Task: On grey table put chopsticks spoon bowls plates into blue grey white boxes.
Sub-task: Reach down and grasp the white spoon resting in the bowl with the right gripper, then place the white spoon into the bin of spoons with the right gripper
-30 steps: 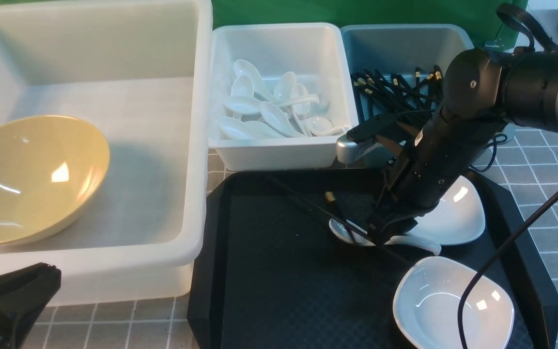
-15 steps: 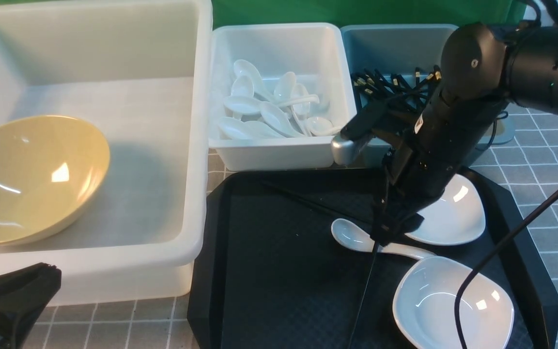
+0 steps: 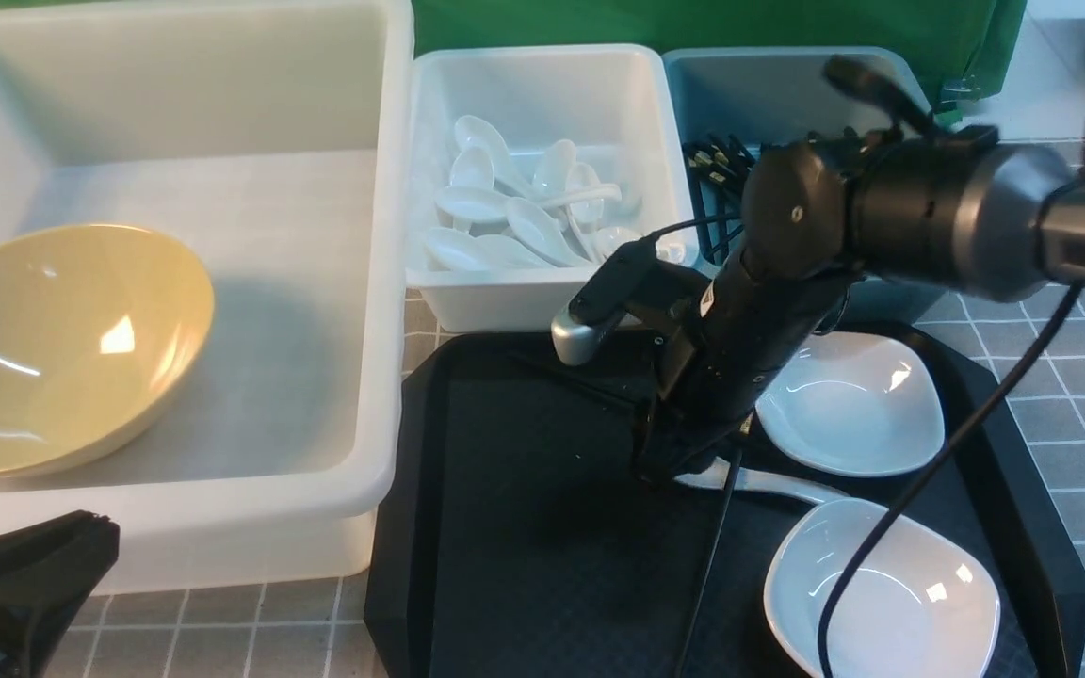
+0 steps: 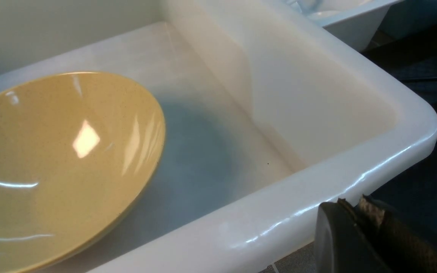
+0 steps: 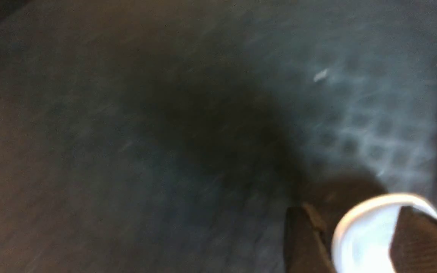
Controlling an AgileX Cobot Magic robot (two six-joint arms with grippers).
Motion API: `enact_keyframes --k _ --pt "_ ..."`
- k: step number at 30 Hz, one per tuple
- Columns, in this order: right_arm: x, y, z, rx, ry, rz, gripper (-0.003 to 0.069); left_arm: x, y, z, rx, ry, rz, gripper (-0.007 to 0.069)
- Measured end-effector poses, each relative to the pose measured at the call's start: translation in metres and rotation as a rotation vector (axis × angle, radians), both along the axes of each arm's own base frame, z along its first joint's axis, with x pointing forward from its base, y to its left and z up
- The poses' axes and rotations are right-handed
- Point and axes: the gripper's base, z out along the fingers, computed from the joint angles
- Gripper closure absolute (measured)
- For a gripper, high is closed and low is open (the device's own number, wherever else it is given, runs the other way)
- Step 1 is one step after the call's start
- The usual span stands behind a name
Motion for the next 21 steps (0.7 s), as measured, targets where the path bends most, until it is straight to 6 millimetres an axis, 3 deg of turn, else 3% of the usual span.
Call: enact_keyframes --k 4,8,12,15,20,21 --pt "0.005 0.002 -0.017 -0.008 0.018 -0.033 0.0390 0.000 0.000 0.000 0.000 0.000 0.000 0.0610" --pt "0.007 0.005 -0.015 0.028 0.021 -0.061 0.0538 0.000 0.000 0.000 0.000 0.000 0.000 0.0610" --pt "0.006 0.006 -0.005 0.057 0.009 -0.069 0.0599 0.000 0.000 0.000 0.000 0.000 0.000 0.0610" --pt "0.003 0.006 0.016 0.085 -0.029 -0.057 0.0601 0.000 0.000 0.000 0.000 0.000 0.000 0.0610" --pt "0.000 0.004 0.072 0.171 -0.158 -0.049 0.0601 0.000 0.000 0.000 0.000 -0.001 0.000 0.0610" --pt "0.000 0.004 0.072 0.171 -0.158 -0.049 0.0601 0.000 0.000 0.000 0.000 -0.001 0.000 0.0610"
